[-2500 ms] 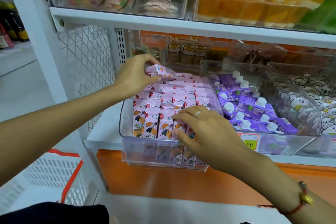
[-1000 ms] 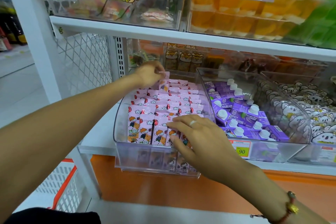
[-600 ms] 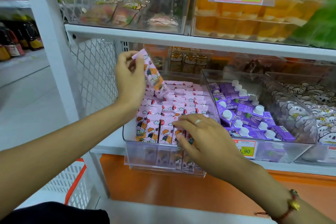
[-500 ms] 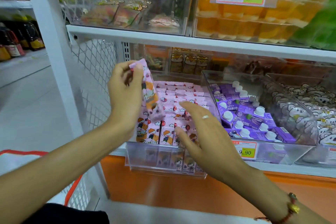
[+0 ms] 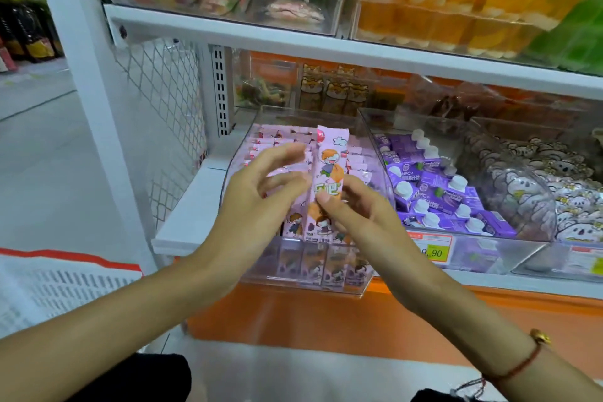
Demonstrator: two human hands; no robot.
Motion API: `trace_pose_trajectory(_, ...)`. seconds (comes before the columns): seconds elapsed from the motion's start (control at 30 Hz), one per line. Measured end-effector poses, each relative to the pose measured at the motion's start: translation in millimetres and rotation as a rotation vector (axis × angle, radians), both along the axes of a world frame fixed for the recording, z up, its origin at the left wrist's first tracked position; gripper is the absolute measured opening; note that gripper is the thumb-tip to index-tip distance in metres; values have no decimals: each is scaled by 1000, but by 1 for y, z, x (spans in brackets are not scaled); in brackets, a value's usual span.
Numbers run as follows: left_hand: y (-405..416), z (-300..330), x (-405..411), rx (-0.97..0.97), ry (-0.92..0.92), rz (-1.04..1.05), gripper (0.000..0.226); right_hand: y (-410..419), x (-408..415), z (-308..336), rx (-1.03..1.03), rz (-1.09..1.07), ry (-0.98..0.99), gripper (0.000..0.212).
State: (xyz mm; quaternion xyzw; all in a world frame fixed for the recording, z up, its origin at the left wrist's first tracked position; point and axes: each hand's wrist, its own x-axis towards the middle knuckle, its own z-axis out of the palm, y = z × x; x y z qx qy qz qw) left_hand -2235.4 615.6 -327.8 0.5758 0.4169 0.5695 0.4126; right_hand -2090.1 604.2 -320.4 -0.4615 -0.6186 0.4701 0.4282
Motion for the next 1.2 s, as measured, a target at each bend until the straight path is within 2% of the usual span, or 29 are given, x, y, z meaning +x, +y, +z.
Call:
trace_pose_trajectory(0.2, -3, -7, 3, 71, 201, -50, 39, 6, 6, -1, -54, -56, 178, 13)
trace_pose_trajectory(0.27, -2, -9, 4, 143, 316, -24, 44, 5, 7, -2, -61, -74, 219, 5)
trace_pose_trajectory(0.4, 0, -11, 5, 244, 316, 18, 42, 6, 10, -1, -53, -113, 241, 4)
trace_pose_trajectory(0.5, 1, -11, 5, 244, 311, -7, 41, 9, 14, 5, -42, -46, 349, 31)
trace_pose_trajectory(0.57, 1, -12, 4, 248, 369, -29, 38, 10, 16, 7, -46, -56, 408, 39)
trace_pose_trajectory(0.67, 2, -13, 4, 346, 511, 35, 35, 7, 16, 4, 56, -138, 325, 17)
trace_pose_trajectory(0.73, 3, -13, 5, 430, 590, 99, 39, 6, 14, 0, 105, -211, 319, 15)
trace_pose_trajectory(0.8, 3, -11, 6, 445, 583, 118, 41, 5, 12, -1, 133, -236, 308, 17)
trace_pose_trajectory(0.9, 5, -8, 3, 391, 475, 112, 37, 5, 11, 4, 113, -186, 286, 33)
trace_pose_trajectory(1.0, 7, -3, 1, 251, 352, -6, 37, 5, 16, 11, 87, -129, 251, 29)
trace_pose_trajectory(1.13, 7, 5, 1, -153, 102, -216, 29, 10, 21, 10, 4, -220, 202, 26)
trace_pose_trajectory(1.2, 9, 6, -1, -354, 34, -342, 32, 11, 20, 8, -50, -238, 172, 30)
